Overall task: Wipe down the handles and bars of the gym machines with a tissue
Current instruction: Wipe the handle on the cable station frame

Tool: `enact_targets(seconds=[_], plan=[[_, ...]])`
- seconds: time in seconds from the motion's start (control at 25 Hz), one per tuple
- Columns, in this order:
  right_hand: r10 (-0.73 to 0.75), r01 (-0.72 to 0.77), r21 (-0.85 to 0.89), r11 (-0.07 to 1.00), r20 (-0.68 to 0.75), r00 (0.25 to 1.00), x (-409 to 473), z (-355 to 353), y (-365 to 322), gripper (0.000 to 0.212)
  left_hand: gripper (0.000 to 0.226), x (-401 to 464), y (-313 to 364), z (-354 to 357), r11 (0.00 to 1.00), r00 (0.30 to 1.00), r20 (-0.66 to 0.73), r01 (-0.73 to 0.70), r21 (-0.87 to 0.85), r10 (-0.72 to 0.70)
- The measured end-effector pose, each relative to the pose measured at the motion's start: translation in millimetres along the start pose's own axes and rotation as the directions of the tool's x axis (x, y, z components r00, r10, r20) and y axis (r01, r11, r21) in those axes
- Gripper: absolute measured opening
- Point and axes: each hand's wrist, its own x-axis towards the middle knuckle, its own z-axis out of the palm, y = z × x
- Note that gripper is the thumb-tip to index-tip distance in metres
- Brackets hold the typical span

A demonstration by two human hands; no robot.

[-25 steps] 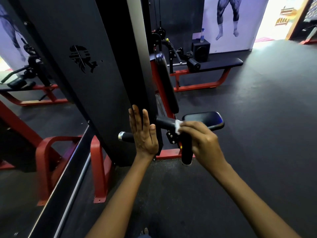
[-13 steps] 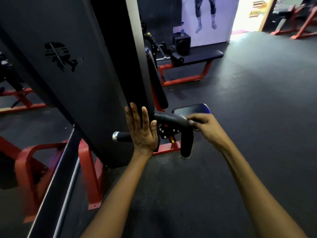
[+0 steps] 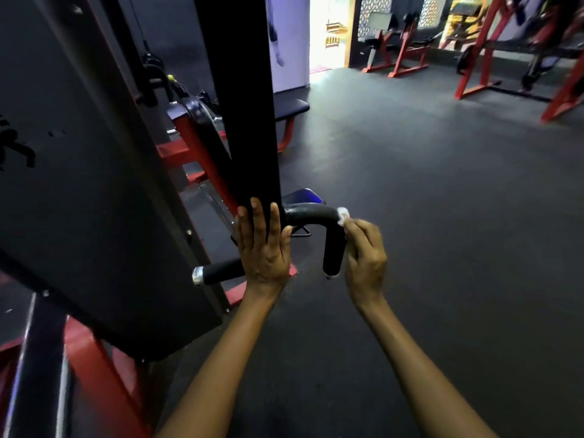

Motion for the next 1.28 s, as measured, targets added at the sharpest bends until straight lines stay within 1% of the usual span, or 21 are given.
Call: enact_targets(seconds=[0.08,0.16,0.24,0.28,0.32,0.4,0.48,0.52,0.68,0.72,0.76,0.8,0.84,0.88,0.92,1.0,1.04,1.12,1.16,1.2,1.28], plan=[[0.067,-0.062,-0.090,0.994,0.056,0.996,-32,-4,11,0.021,0.062,-1,2,-7,0.999,0.999,0.041,-0.014,-0.042,0.016],[0.102,-0.100,-0.099,0.990,0.013,0.995,-38,-11,4,0.018,0.062,-8,-3,-9,0.997,0.997,0.078,-0.024,-0.079,0.030],[0.011,-0.011,-0.077,0.997,-0.005,1.000,-17,-10,-13,0.015,0.061,-11,-5,-8,0.994,0.995,0.095,-0.010,-0.110,0.020],[-0.057,0.055,-0.128,0.990,-0.007,0.998,-9,-6,-16,0.014,0.060,-11,-4,-9,0.993,0.993,0.117,0.005,-0.117,0.009],[-0.044,0.045,-0.123,0.991,0.012,0.999,-9,-1,-16,0.013,0.059,-11,-2,-9,0.991,0.991,0.134,0.011,-0.130,0.007],[0.015,0.008,-0.163,0.987,0.143,0.990,-32,5,-3,0.012,0.059,-14,-3,-8,0.991,0.991,0.130,-0.005,-0.134,0.023],[-0.111,0.174,-0.226,0.959,0.266,0.958,-56,4,6,0.017,0.066,-13,-7,-8,0.992,0.990,0.133,-0.023,-0.124,0.040],[-0.158,0.230,-0.254,0.940,0.274,0.949,-56,2,13,0.019,0.071,-13,-8,-8,0.991,0.989,0.139,-0.025,-0.129,0.043],[-0.153,0.180,-0.271,0.946,0.120,0.981,-13,6,-10,0.021,0.078,-16,-6,-9,0.990,0.989,0.143,-0.027,-0.136,0.046],[-0.169,0.203,-0.279,0.939,0.140,0.976,-18,7,-9,0.021,0.079,-16,-6,-8,0.990,0.988,0.151,-0.021,-0.142,0.042],[-0.158,0.211,-0.278,0.937,0.199,0.967,-29,10,0,0.021,0.079,-16,-7,-8,0.989,0.987,0.152,-0.022,-0.148,0.045],[-0.064,0.136,-0.258,0.956,0.271,0.960,-44,9,5,0.020,0.079,-17,-9,-7,0.989,0.988,0.146,-0.034,-0.141,0.055],[0.007,0.098,-0.267,0.959,0.365,0.931,-58,6,11,0.020,0.078,-17,-11,-7,0.990,0.988,0.144,-0.044,-0.130,0.063],[0.013,0.100,-0.266,0.959,0.390,0.921,-62,1,10,0.022,0.078,-17,-14,-6,0.991,0.987,0.149,-0.049,-0.126,0.068],[0.012,0.075,-0.251,0.965,0.330,0.944,-56,-2,9,0.025,0.078,-17,-16,-6,0.990,0.985,0.153,-0.056,-0.127,0.076],[0.070,-0.058,-0.164,0.985,0.073,0.995,-28,-4,-4,0.024,0.077,-19,-15,-6,0.989,0.985,0.145,-0.075,-0.125,0.093],[0.126,-0.128,-0.094,0.987,-0.023,0.992,-12,-2,-13,0.023,0.077,-19,-14,-5,0.990,0.984,0.152,-0.071,-0.123,0.090],[0.227,-0.225,0.041,0.973,-0.049,0.973,-2,7,-18,0.030,0.078,-18,-13,-5,0.990,0.982,0.171,-0.060,-0.128,0.082],[0.331,-0.327,0.084,0.941,-0.030,0.943,-11,13,-14,0.033,0.078,-19,-12,-5,0.990,0.982,0.169,-0.062,-0.123,0.083],[0.449,-0.448,0.097,0.889,0.011,0.893,-23,17,-9,0.036,0.078,-20,-12,-6,0.991,0.982,0.168,-0.063,-0.116,0.082],[0.634,-0.643,0.062,0.763,0.123,0.764,-44,16,1,0.034,0.079,-20,-14,-6,0.991,0.980,0.180,-0.064,-0.114,0.084]])
